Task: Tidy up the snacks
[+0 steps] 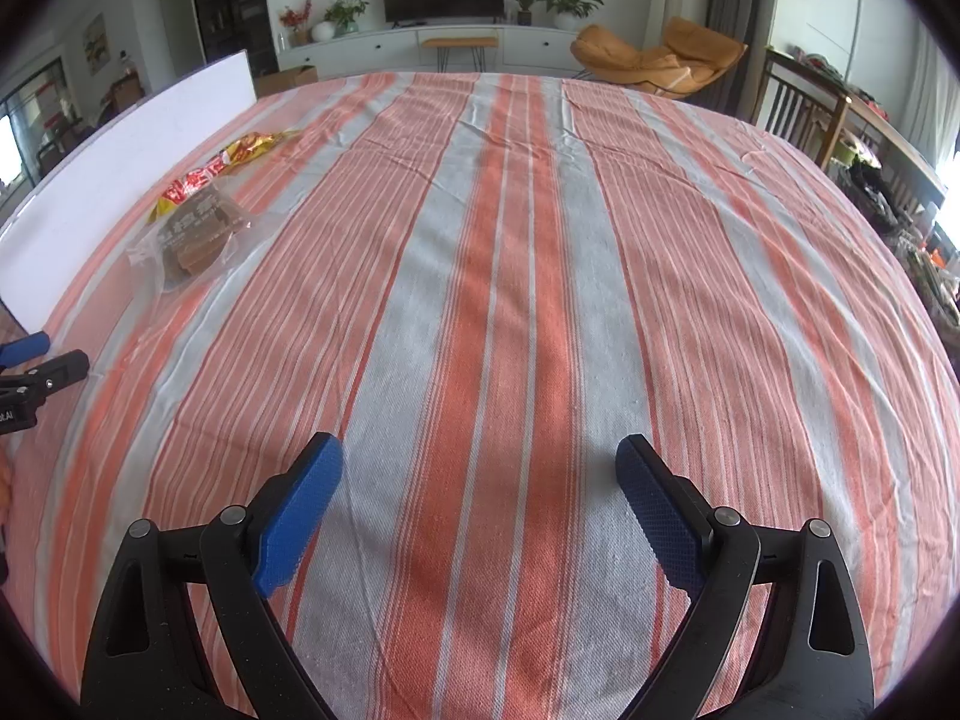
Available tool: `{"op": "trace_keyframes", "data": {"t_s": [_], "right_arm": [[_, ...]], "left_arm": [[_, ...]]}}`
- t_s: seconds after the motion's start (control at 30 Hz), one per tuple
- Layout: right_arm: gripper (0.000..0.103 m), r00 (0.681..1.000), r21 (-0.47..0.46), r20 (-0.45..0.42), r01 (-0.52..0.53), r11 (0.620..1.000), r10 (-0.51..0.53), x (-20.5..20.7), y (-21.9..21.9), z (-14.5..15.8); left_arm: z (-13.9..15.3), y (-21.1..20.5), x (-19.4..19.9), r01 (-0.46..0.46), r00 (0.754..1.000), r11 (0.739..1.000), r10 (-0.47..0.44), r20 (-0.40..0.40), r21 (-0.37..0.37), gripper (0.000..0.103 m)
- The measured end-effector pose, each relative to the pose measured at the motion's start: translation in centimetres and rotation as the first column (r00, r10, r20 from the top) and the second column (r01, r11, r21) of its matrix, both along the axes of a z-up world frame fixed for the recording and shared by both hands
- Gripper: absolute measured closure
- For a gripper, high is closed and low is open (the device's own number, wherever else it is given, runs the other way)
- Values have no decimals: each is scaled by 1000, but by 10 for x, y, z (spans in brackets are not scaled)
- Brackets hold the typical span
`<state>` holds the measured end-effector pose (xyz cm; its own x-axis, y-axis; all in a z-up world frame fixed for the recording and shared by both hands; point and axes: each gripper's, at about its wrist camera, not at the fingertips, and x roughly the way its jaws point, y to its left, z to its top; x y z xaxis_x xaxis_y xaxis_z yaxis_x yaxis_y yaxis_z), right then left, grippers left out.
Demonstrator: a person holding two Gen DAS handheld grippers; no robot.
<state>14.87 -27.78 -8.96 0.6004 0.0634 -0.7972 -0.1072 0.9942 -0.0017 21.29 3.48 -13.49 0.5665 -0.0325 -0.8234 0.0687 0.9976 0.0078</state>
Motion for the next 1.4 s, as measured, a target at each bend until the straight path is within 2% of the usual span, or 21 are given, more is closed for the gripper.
{"op": "trace_keyframes", "data": {"t_s": [0.57,0.6,0.7,0.83,0.87,0.93,1.0,1.07,1.13,1.17,1.23,1.27,1.3,1.33,1.37,1.4], "right_arm": [[8,1000,-2,0,2,1000,-2,-4,0,3],[8,1000,-5,-1,5,1000,-5,12,5,-5],[6,1000,-3,-14,-6,1000,6,14,2,-8],[9,982,4,-129,-140,990,139,41,15,-4],[9,976,20,-124,-175,984,177,47,22,3],[8,968,41,-57,-241,970,243,59,44,24],[8,941,50,2,-339,939,340,75,77,43],[8,899,22,8,-437,899,437,94,116,49],[8,846,7,-33,-532,846,532,113,153,41],[8,810,-3,-81,-582,813,580,123,171,32],[7,756,-92,-174,-650,754,631,133,201,9],[6,738,-155,-210,-672,724,641,137,211,-2],[9,733,-166,-194,-680,714,652,139,214,-3],[11,748,-146,-204,-661,736,631,147,212,-3],[15,767,-65,-252,-622,781,590,160,204,-7],[35,802,13,-246,-559,829,544,168,190,-5]], "left_arm": [[0,0,0,-1,1000,1000,1,1,-1,0],[0,0,0,-1,1000,1000,1,1,-1,0],[0,0,0,-1,1000,1000,1,1,-1,0],[0,0,0,-1,1000,1000,1,2,-1,0],[-1,1,0,-1,1000,1000,1,2,-1,0],[0,0,0,-1,1000,1000,1,2,-2,0],[-1,0,0,-1,1000,1000,1,2,-2,0],[-1,0,0,-1,1000,1000,1,2,-2,0],[-1,0,0,-1,1000,1000,1,2,-2,0],[-1,1,0,-1,1000,1000,1,2,-2,0],[-1,0,0,-1,1000,1000,1,3,-2,0],[-1,1,0,-1,1000,1000,1,3,-3,0],[-1,1,0,-1,1000,1000,1,3,-2,0],[1,-2,1,-1,1000,1000,1,3,-1,0],[3,-4,2,-2,1000,1000,2,3,-1,0],[3,-4,2,-2,1000,1000,2,3,-1,0]]}}
